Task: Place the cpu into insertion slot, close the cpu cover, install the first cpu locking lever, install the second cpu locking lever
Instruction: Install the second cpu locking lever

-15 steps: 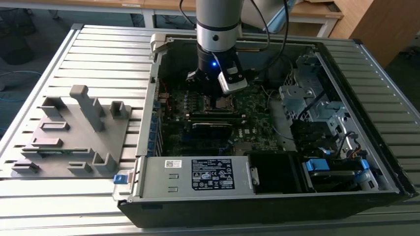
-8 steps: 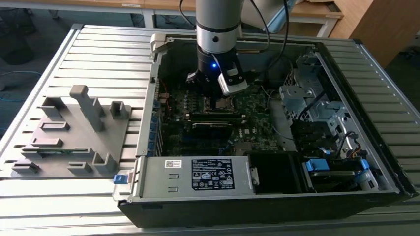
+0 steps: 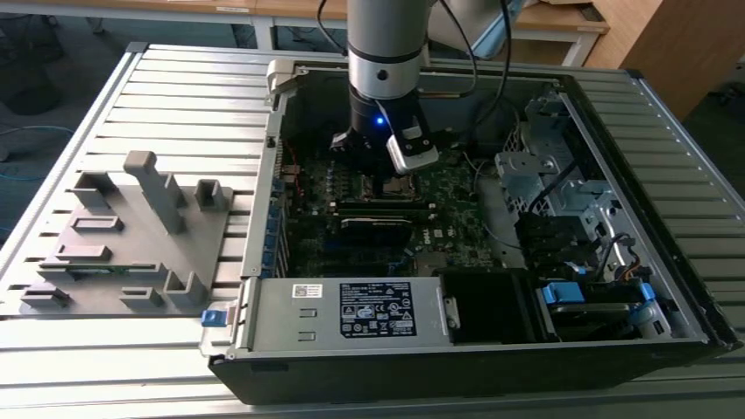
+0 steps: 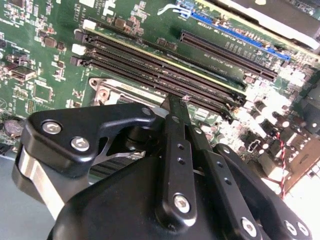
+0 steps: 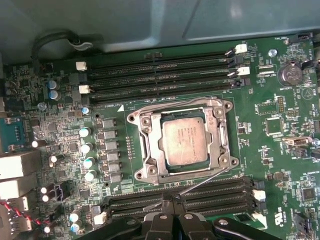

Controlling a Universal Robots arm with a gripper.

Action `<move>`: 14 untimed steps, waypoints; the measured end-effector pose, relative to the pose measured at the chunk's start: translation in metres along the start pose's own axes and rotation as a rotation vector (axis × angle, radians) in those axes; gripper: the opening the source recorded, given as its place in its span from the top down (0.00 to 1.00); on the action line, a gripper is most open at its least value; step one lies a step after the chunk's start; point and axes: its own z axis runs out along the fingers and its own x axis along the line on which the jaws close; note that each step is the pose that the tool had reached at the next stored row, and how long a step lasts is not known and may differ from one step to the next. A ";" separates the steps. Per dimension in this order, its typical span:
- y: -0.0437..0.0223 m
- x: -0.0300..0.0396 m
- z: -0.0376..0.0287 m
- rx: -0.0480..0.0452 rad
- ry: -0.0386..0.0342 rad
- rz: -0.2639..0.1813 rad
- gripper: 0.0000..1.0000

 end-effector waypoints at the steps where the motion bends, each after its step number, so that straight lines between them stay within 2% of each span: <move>1: 0.0000 0.0002 0.0012 -0.0002 -0.0001 -0.005 0.90; 6: -0.0002 0.0023 0.0052 -0.0016 -0.0006 -0.032 0.90; 14: -0.0004 0.0045 0.0069 -0.0041 -0.0022 -0.093 0.90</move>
